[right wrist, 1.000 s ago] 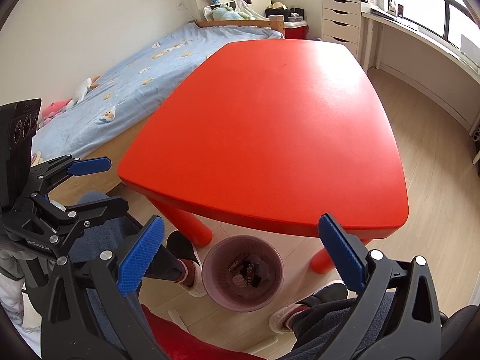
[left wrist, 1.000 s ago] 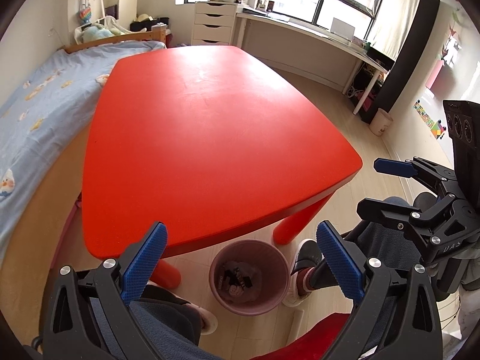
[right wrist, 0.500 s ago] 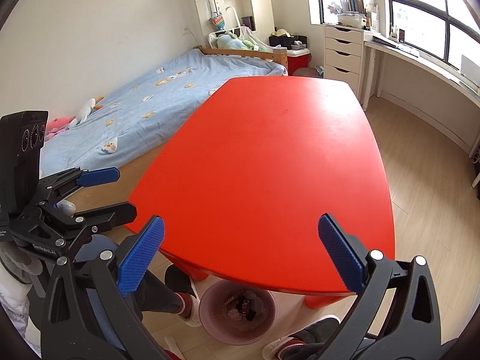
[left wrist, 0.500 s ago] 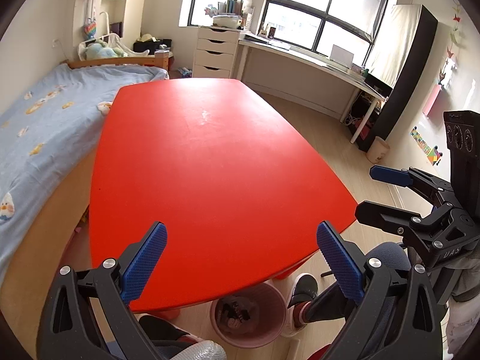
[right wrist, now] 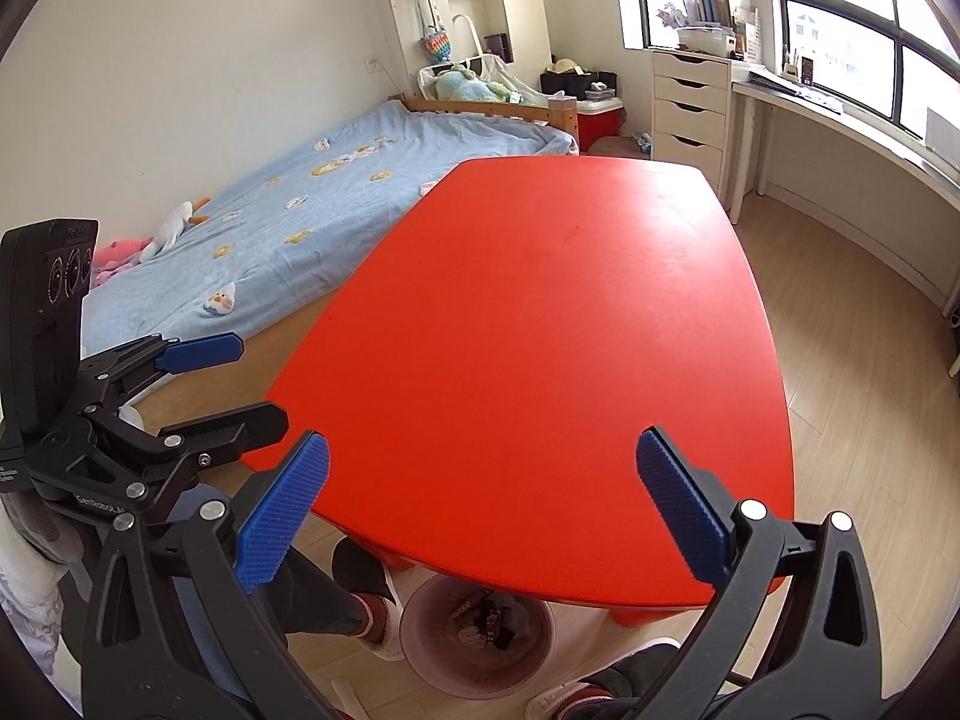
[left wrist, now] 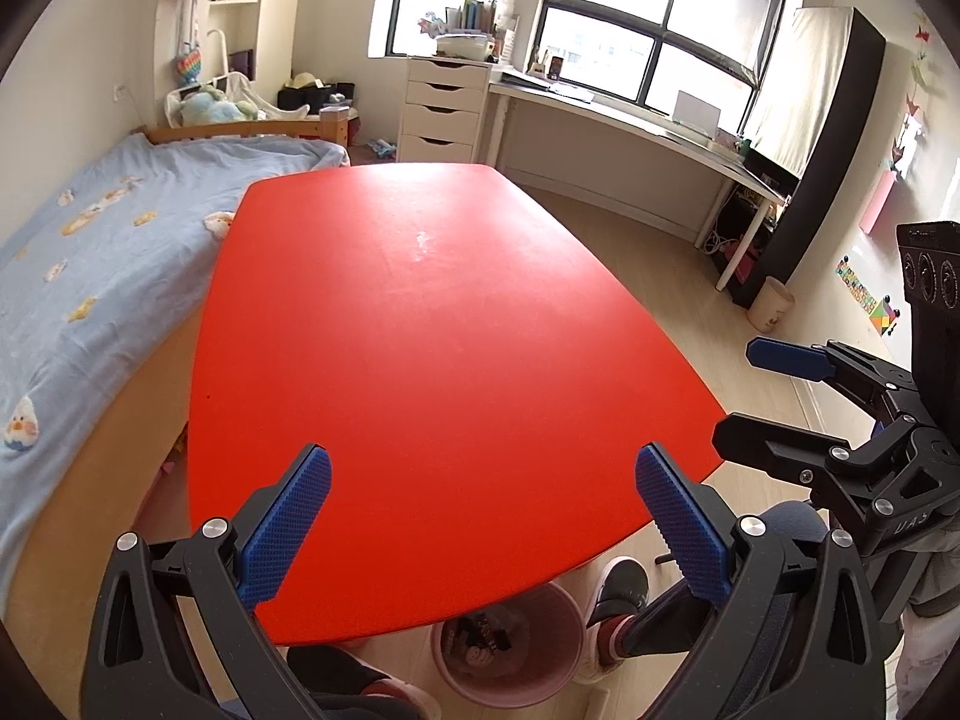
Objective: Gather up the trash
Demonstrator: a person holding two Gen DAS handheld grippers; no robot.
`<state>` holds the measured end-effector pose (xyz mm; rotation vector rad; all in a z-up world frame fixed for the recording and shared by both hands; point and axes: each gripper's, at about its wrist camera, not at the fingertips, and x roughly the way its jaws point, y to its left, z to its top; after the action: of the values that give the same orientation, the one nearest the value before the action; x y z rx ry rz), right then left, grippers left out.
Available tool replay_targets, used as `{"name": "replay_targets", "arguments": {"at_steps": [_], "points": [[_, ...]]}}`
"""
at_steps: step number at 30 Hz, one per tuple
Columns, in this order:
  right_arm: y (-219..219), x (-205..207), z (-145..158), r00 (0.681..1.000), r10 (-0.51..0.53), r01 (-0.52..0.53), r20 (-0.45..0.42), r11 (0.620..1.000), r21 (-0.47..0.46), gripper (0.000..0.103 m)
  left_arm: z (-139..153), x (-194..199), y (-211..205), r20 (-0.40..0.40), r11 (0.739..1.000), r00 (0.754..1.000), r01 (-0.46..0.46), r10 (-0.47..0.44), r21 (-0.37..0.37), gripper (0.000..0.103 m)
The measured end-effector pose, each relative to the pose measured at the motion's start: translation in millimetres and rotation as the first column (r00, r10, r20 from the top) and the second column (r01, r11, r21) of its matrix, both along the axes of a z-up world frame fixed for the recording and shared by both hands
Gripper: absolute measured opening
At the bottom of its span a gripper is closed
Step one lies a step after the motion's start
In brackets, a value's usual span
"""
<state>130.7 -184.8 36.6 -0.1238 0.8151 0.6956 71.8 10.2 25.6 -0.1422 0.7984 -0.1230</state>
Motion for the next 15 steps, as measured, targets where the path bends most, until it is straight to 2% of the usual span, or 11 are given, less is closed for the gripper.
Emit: {"name": "replay_targets", "arguments": {"at_steps": [15], "points": [[0.5, 1.2, -1.3, 1.0, -0.003, 0.003, 0.001, 1.0, -0.008, 0.1, -0.6, -2.1, -1.6, -0.006, 1.0, 1.0, -0.007, 0.007, 0.002, 0.097]]}}
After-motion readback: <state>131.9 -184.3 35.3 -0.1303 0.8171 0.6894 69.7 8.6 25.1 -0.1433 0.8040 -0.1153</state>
